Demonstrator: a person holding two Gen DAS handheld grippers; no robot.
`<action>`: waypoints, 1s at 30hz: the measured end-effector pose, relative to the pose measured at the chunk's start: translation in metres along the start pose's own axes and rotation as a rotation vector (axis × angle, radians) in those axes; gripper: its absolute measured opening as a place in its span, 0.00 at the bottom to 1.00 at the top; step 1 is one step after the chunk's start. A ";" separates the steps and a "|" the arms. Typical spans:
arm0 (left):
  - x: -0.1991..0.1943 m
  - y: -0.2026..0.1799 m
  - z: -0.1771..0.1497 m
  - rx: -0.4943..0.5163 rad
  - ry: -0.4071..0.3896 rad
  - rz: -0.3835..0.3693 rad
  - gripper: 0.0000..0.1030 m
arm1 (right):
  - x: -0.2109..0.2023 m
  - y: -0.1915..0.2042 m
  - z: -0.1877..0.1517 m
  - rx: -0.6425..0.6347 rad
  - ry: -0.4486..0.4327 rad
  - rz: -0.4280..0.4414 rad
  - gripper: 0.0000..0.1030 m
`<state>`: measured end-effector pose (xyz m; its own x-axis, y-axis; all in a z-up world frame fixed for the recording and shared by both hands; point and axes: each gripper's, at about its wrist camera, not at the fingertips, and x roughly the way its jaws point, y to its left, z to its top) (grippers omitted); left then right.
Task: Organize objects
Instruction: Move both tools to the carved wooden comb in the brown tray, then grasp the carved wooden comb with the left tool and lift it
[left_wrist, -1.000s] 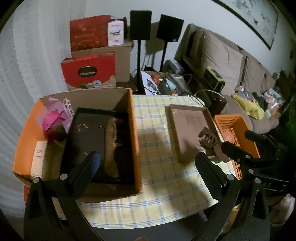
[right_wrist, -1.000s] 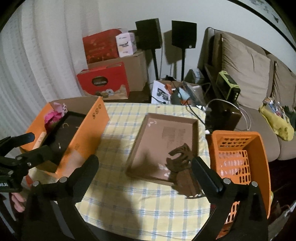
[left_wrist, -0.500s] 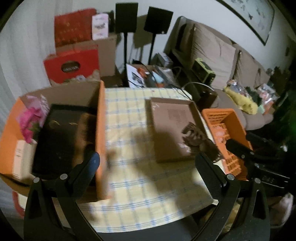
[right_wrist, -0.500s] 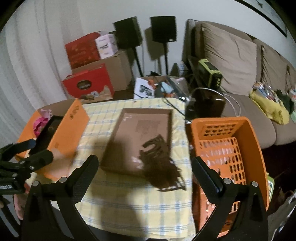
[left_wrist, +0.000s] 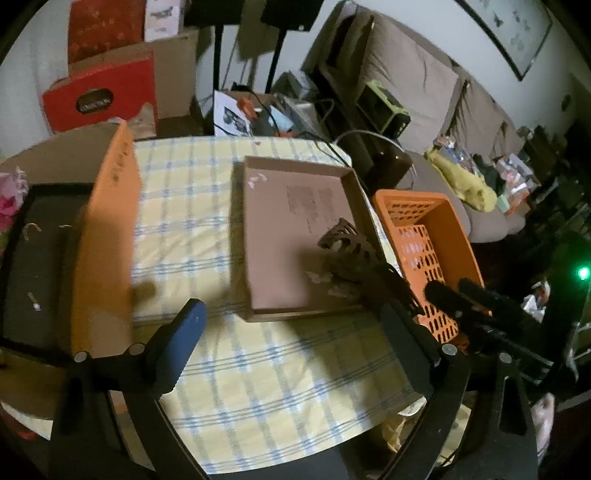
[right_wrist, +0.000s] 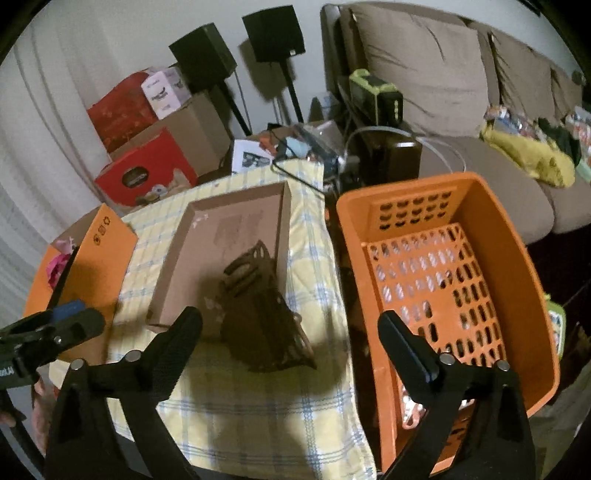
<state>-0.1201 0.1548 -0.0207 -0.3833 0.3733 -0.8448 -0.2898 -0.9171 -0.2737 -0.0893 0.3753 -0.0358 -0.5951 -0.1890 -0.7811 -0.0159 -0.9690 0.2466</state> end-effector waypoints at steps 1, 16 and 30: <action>0.003 -0.001 0.001 -0.001 0.007 -0.006 0.90 | 0.004 -0.001 -0.002 0.000 0.008 -0.001 0.87; 0.071 -0.024 0.015 -0.063 0.183 -0.123 0.73 | 0.032 -0.008 -0.014 -0.004 0.070 0.020 0.65; 0.102 -0.027 0.017 -0.154 0.255 -0.222 0.66 | 0.035 -0.004 -0.013 -0.033 0.082 0.059 0.36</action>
<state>-0.1665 0.2203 -0.0919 -0.0892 0.5365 -0.8392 -0.1981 -0.8353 -0.5129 -0.0991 0.3703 -0.0714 -0.5262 -0.2566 -0.8107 0.0445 -0.9604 0.2751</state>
